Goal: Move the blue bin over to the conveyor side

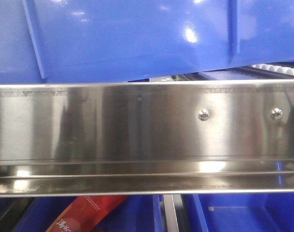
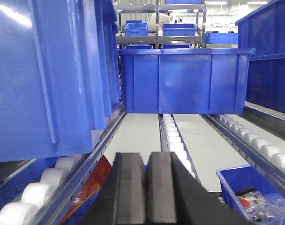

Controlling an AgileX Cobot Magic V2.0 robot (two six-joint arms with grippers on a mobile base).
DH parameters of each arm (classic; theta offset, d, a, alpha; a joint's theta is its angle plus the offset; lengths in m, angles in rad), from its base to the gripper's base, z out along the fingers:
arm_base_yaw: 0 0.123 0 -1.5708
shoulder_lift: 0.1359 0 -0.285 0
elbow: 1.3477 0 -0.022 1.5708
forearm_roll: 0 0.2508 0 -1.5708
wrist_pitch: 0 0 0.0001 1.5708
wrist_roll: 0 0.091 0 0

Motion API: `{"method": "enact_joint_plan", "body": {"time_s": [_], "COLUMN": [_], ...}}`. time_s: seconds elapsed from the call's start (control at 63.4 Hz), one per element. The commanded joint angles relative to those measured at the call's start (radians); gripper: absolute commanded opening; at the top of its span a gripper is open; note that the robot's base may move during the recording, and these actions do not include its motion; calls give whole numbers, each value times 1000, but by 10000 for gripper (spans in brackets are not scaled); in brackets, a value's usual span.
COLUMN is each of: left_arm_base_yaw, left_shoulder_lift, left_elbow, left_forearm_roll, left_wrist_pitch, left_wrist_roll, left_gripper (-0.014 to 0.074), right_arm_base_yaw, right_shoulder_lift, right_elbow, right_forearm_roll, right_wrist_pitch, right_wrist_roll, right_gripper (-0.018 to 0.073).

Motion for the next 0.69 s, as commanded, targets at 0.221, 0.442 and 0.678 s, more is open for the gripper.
{"method": "enact_joint_plan", "body": {"time_s": [0.221,0.442,0.678], "left_arm_base_yaw": [-6,-6,-6], "left_shoulder_lift": [-4,-4,-4], "left_elbow": [-2,-2,-2], "left_forearm_roll": [-6,-6,-6], "left_wrist_pitch": [-18,-18,-18], "left_wrist_roll": [1,1,1], "left_gripper": [-20,-20,-20], "right_arm_base_yaw": [-6,-6,-6], "right_shoulder_lift": [-4,-4,-4], "right_elbow": [0,0,0], "right_forearm_roll": [2,2,2], "right_wrist_pitch": [-16,-16,-16], "right_wrist_roll": [-7,-7,-7], "right_gripper": [-88,-88,-88]}}
